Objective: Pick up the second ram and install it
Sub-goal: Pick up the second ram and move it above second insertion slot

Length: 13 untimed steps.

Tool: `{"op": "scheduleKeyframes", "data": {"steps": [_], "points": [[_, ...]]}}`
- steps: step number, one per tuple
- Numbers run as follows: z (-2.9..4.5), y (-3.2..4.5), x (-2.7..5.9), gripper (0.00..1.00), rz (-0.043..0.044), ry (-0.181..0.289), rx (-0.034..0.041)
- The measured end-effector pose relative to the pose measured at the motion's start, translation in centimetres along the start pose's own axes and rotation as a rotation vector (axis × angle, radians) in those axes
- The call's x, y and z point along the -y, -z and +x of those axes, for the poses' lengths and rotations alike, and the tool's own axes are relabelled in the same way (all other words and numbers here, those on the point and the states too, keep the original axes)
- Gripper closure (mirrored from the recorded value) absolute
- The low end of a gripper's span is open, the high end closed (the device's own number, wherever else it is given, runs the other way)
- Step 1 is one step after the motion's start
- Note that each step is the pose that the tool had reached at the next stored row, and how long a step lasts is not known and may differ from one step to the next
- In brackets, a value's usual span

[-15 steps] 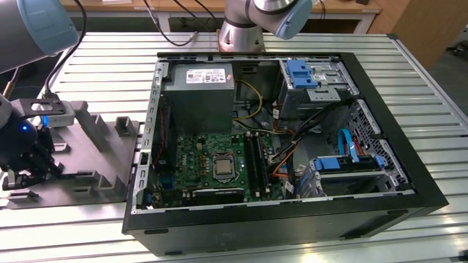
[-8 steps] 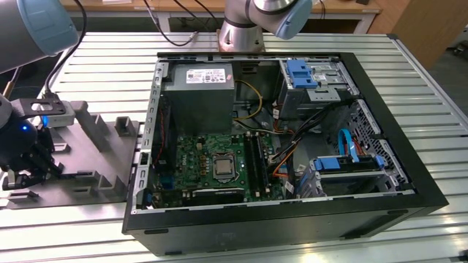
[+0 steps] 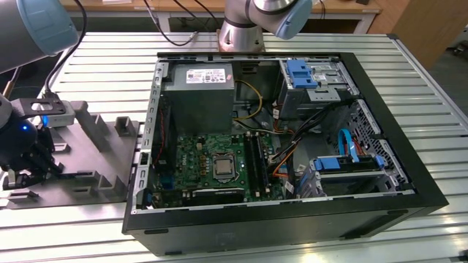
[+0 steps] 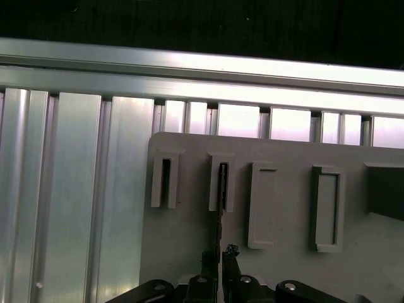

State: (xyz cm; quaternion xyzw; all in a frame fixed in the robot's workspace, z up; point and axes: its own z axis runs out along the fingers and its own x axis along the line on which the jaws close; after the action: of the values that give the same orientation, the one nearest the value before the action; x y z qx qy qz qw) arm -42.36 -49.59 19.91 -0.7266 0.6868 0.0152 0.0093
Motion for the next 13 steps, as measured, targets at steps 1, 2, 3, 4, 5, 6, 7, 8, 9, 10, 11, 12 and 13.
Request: {"op": "scheduleKeyframes", "data": {"steps": [1, 2, 3, 4, 5, 6, 7, 8, 9, 10, 11, 12, 13], "points": [[0.0, 0.0, 0.0, 0.81, 0.0001, 0.0, 0.0003], [0.0, 0.0, 0.0, 0.81, 0.0001, 0.0, 0.0004], [0.0, 0.0, 0.0, 0.81, 0.0001, 0.0, 0.0004], [0.0, 0.0, 0.0, 0.81, 0.0001, 0.0, 0.0004], [0.0, 0.0, 0.0, 0.81, 0.0001, 0.0, 0.0004], [0.0, 0.0, 0.0, 0.81, 0.0001, 0.0, 0.0004], [0.0, 0.0, 0.0, 0.81, 0.0, 0.0, 0.0004], [0.0, 0.0, 0.0, 0.81, 0.0001, 0.0, 0.0005], [0.0, 0.0, 0.0, 0.81, 0.0001, 0.0, 0.0005], [0.0, 0.0, 0.0, 0.81, 0.0001, 0.0, 0.0006], [0.0, 0.0, 0.0, 0.83, 0.0001, 0.0, 0.0006], [0.0, 0.0, 0.0, 0.83, 0.0001, 0.0, 0.0006], [0.0, 0.0, 0.0, 0.88, 0.0001, 0.0, 0.0006]]}}
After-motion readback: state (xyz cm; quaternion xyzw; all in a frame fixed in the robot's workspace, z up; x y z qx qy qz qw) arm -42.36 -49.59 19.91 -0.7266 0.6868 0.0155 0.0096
